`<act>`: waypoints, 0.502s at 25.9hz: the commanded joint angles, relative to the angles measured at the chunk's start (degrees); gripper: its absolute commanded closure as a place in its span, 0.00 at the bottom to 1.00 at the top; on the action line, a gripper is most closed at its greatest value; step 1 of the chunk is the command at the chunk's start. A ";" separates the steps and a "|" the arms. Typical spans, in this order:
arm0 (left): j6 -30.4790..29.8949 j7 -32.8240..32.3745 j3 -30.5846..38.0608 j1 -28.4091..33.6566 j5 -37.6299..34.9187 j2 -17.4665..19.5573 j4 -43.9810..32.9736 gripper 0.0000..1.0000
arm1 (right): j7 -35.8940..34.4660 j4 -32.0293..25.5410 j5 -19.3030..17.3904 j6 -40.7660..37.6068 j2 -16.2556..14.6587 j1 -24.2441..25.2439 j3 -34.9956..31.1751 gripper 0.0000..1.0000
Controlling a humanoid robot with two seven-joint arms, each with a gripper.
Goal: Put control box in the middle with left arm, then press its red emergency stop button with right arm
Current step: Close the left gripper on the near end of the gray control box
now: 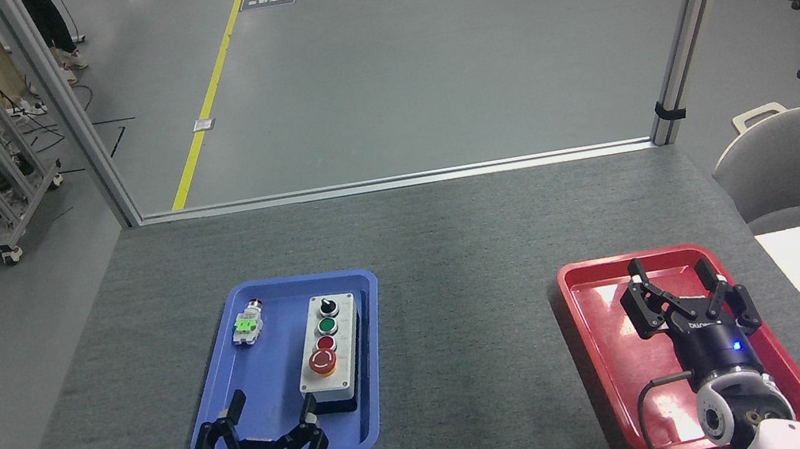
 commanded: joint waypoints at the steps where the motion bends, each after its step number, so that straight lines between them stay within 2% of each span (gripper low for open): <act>1: 3.07 -1.28 -1.61 -2.27 -9.67 -4.07 7.10 0.01 | -0.07 0.01 0.00 0.09 0.01 0.00 0.02 0.00; 8: 3.43 -7.69 -1.61 -6.57 -9.49 -5.39 13.96 0.01 | -0.07 0.02 0.00 0.18 0.36 -0.09 -0.07 0.00; 13: 3.43 -11.21 -1.18 -9.48 -7.91 -5.83 15.72 0.01 | -0.07 0.02 0.00 0.18 0.54 -0.27 0.02 0.00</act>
